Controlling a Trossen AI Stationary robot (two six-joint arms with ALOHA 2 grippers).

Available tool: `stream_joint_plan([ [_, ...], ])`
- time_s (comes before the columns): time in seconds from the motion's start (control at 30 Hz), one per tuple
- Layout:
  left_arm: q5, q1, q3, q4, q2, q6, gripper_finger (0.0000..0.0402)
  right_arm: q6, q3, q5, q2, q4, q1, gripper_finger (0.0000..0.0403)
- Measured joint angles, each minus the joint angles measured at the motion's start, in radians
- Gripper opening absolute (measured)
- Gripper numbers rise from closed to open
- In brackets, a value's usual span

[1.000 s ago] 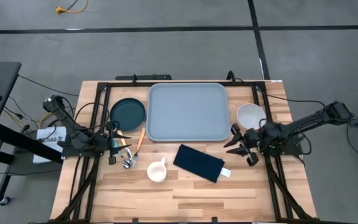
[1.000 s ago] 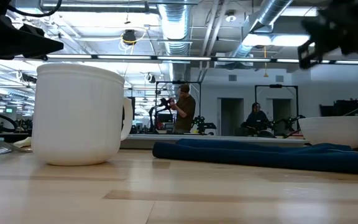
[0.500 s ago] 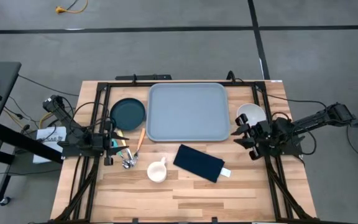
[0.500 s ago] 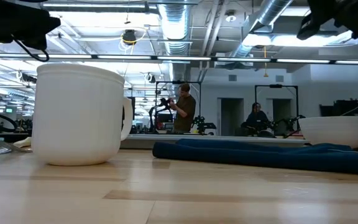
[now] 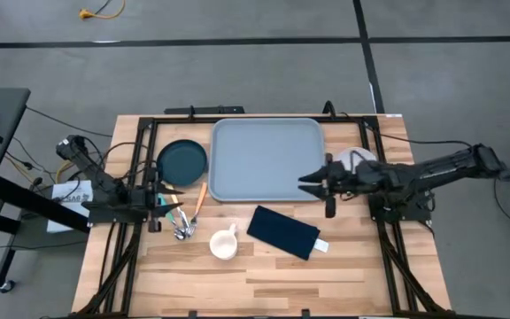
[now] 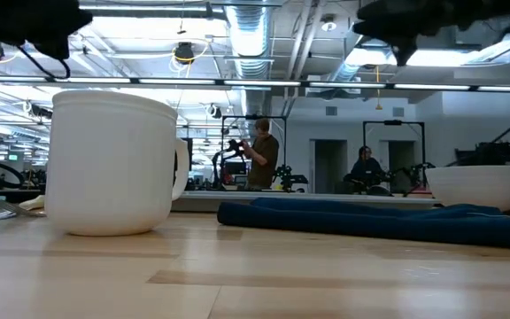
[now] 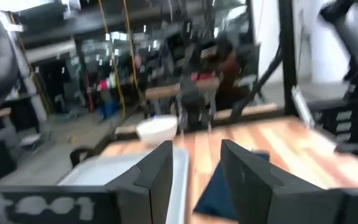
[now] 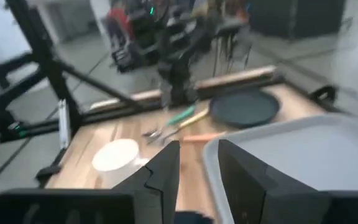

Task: Set up tray
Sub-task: Put the white mug on the gray table tray

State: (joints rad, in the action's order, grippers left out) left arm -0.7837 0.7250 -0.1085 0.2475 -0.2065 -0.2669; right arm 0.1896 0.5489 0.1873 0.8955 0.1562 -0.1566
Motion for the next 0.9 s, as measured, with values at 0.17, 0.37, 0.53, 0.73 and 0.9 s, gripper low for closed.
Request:
stream_joint_plan([
  [0.17, 0.024, -0.045, -0.037, -0.058, -0.128, 0.082, 0.0126, 0.024, 0.146, -0.006, 0.233, -0.072, -0.004, 0.0102],
  [0.37, 0.096, -0.062, -0.074, -0.058, -0.252, 0.096, 0.0126, 0.020, 0.317, -0.007, 0.463, -0.073, -0.038, 0.0102],
  [0.53, 0.141, -0.061, -0.102, -0.059, -0.305, 0.121, 0.0125, -0.063, 0.452, -0.007, 0.586, -0.133, -0.075, 0.0102],
  [0.73, 0.148, -0.061, -0.131, -0.081, -0.320, 0.208, 0.0125, -0.177, 0.572, -0.007, 0.696, -0.166, -0.119, 0.0102],
  [0.9, 0.147, -0.061, -0.162, -0.079, -0.345, 0.281, 0.0125, -0.147, 0.654, -0.006, 0.747, -0.292, -0.143, 0.0102],
])
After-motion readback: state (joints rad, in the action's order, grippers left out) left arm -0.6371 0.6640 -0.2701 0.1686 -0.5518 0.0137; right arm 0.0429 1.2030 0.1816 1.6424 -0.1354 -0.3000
